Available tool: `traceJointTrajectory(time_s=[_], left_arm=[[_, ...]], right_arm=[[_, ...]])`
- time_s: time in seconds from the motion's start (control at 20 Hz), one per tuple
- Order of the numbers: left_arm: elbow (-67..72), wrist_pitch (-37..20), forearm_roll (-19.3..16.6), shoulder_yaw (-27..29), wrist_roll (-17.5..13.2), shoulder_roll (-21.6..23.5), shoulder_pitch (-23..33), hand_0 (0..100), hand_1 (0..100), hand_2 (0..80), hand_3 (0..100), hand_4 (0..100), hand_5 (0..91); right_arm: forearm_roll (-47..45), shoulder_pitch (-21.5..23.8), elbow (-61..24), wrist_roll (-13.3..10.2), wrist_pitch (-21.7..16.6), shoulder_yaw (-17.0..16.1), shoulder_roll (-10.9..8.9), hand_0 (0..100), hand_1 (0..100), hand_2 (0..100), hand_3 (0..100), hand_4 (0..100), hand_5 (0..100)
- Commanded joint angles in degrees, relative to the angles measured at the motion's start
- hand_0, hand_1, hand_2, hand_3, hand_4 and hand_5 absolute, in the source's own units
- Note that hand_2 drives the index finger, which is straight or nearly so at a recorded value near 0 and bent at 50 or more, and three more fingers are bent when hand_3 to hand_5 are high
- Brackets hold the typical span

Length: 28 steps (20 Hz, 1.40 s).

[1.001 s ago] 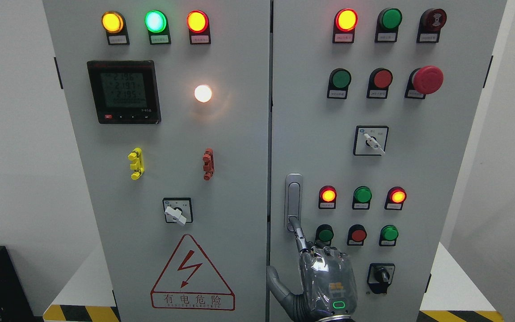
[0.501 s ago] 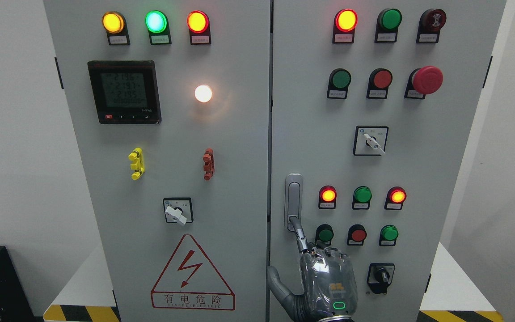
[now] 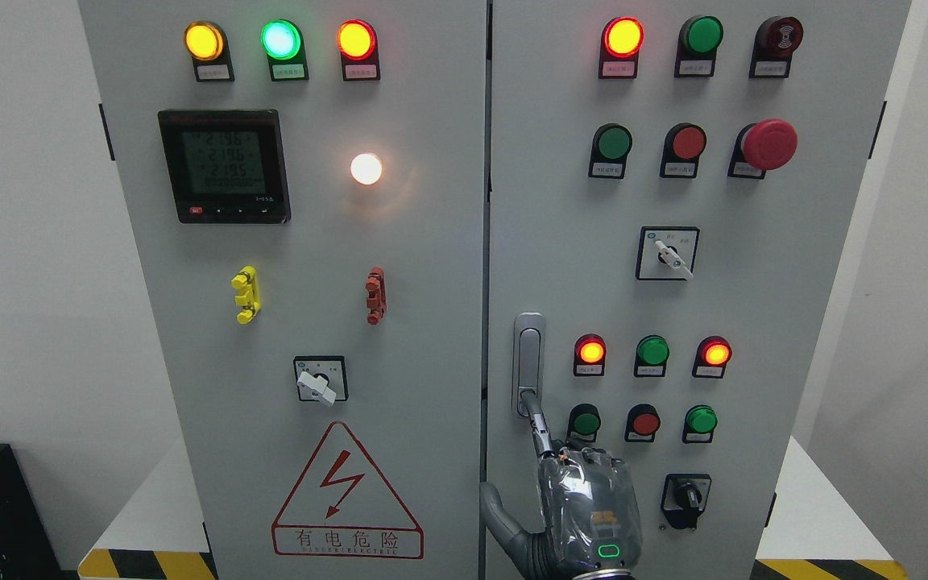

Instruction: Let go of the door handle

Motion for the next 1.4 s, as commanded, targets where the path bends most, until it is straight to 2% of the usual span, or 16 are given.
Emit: traceJointTrajectory(time_s=[0.0, 0.3, 1.35], left_arm=[[0.0, 0.0, 0.0, 0.0, 0.0, 0.1, 0.0, 0, 0, 4.6, 11, 1, 0.0], [0.0, 0.0, 0.0, 0.0, 0.0, 0.0, 0.0, 0, 0, 4.6, 11, 1, 0.0], [0.0, 0.0, 0.0, 0.0, 0.0, 0.0, 0.0, 0, 0, 4.4, 11, 1, 0.0]], right_arm=[[0.0, 0.0, 0.1, 0.2, 0.1, 0.2, 0.00, 30, 23, 0, 79, 73, 76], [0.1, 0.2, 0.2, 1.0, 0.9, 0.2, 0.00, 30, 23, 0, 79, 73, 75], [0.3, 0.4, 0.3, 1.1, 1.0, 0.4, 0.00, 30, 23, 0, 79, 74, 75]])
